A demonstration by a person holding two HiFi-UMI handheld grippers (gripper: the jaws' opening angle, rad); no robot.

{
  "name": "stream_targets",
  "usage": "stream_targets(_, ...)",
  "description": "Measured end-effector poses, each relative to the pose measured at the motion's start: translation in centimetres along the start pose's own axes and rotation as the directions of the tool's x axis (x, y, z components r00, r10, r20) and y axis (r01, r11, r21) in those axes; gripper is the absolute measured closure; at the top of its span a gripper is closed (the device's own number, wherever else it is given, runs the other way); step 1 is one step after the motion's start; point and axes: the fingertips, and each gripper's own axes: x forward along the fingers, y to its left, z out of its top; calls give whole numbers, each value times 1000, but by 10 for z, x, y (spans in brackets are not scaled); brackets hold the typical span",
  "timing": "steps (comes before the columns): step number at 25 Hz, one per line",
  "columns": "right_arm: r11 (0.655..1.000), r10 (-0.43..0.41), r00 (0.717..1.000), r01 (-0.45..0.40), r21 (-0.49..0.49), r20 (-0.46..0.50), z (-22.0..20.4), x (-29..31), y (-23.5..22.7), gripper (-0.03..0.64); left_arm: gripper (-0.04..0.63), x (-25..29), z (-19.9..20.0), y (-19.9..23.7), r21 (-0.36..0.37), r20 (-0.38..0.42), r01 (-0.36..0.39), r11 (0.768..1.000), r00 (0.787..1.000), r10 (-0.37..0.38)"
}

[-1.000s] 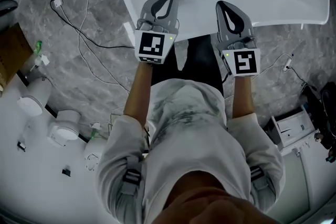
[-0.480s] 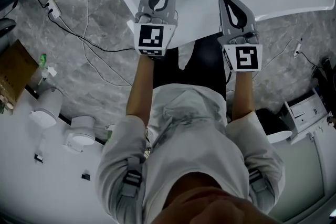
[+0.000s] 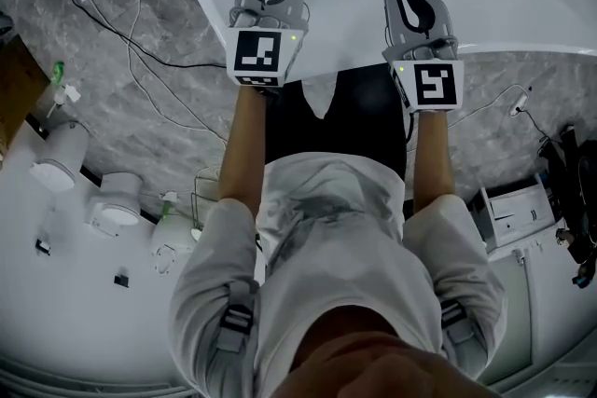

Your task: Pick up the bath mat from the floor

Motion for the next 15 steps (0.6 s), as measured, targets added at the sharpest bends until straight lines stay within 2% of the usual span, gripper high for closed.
stream_targets(7, 1000, 10, 999, -9, 14, -31, -35, 15, -39, 615, 592, 38, -32, -14, -14, -49, -6, 1000, 999, 5)
stream_targets(15, 999, 35, 997, -33, 23, -69, -70, 38, -60, 614, 592, 78, -72, -16, -36, -106, -5, 999, 994, 2)
